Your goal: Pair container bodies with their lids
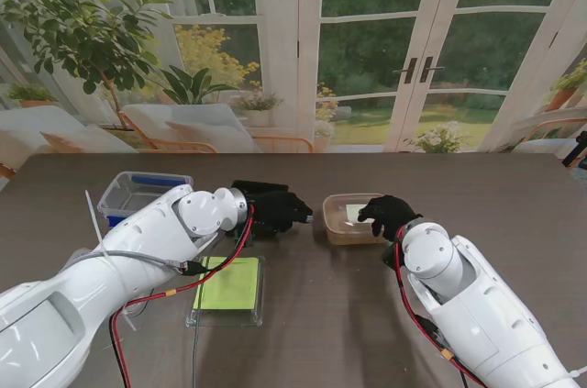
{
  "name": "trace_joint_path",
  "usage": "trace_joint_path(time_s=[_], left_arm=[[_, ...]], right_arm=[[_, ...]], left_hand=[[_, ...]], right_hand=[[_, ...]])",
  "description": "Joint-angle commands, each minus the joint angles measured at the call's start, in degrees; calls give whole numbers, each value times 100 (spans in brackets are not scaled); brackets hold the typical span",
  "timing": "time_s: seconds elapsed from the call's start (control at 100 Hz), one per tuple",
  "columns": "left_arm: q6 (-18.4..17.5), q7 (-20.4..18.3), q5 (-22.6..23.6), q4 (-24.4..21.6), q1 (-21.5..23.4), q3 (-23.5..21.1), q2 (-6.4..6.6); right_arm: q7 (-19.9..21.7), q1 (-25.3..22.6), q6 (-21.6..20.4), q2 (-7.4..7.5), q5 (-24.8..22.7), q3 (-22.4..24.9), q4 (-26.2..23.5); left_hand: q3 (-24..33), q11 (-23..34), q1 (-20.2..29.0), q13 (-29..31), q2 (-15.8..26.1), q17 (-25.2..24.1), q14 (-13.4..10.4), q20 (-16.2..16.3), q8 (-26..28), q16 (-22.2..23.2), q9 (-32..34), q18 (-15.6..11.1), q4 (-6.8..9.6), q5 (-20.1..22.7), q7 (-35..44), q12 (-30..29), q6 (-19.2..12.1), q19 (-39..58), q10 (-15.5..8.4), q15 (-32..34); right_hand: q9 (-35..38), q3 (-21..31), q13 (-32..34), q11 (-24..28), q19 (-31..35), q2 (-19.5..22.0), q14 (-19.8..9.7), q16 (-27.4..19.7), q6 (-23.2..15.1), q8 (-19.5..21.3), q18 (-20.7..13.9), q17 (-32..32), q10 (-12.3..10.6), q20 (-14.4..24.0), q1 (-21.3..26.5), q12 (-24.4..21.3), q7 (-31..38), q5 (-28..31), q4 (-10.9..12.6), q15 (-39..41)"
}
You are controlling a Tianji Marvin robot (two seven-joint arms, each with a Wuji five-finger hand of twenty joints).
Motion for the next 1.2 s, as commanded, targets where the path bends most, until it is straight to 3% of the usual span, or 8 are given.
trace_joint_path(time_s=[0.0, 0.2, 0.37, 0.52, 0.83, 1.19], left_arm=[[20, -46, 49, -79, 79, -45, 79], [239, 128, 415, -804, 478, -344, 405], [477, 274, 882, -1591, 1029, -834, 705], [607, 399, 1238, -2174, 1543, -1327, 877], [621, 730, 1856, -2998, 2402, -2071, 1037], [672, 1133, 2329, -3723, 3333, -2807, 1092]], right_arm=[[39, -64, 6, -9, -49, 11, -168], [-45, -290, 16, 5, -145, 137, -554], [-22, -571, -53, 44, -200, 265, -929], [-19, -813, -175, 73, -252, 371, -1216], [51, -1203, -433, 125, -276, 551, -1744], [314, -1509, -666, 202, -165, 650, -2191]], left_hand=[[-2, -116, -72, -103, -34, -242, 434, -45, -13, -115, -78, -316, -49, 21, 12, -105, -91, -69, 152, -200], [-5, -937, -77, -425, -38, -646, 533, -506, 6, -610, -204, -328, -46, 147, 44, -825, -143, -544, 220, -1132], [-8, -1711, -74, -728, -40, -1101, 465, -1056, 19, -1226, -348, -435, -41, 217, 64, -1607, -251, -955, 227, -2048], [-3, -2253, -59, -881, -54, -1452, 362, -1590, 28, -1696, -386, -479, -38, 280, 82, -2172, -325, -1259, 205, -2716], [24, -3112, -84, -1298, -74, -1990, -24, -2602, 43, -2637, -616, -704, -29, 373, 112, -3215, -463, -2096, 62, -3965], [61, -3375, -86, -1726, -136, -2401, -231, -2997, 37, -3103, -958, -919, -10, 323, 92, -3766, -555, -2885, -79, -4671]], right_hand=[[61, 87, 37, 31, -7, 82, 206, -42, -168, 131, 36, 432, 0, 140, -93, -51, -41, -156, 86, 10], [-73, 57, -96, 7, -100, 62, 176, -74, -177, 199, 13, 320, -20, 118, -109, -50, -95, -202, 78, -109], [-488, -18, -406, -370, -411, 35, 150, -278, -233, 303, 21, 132, -31, 24, -118, -308, -112, -245, 66, -687], [-794, -65, -690, -571, -593, 1, 115, -404, -266, 372, -2, -45, -52, -22, -115, -545, -50, -265, 52, -1049], [-1379, -249, -1453, -987, -1598, -4, 83, -900, -407, 445, 20, -656, -140, -415, -105, -1090, -24, -395, 37, -2311], [-2186, -640, -2454, -1605, -2581, -177, -150, -1633, -746, 459, -130, -1342, -403, -852, -111, -1599, -87, -664, 11, -3993]])
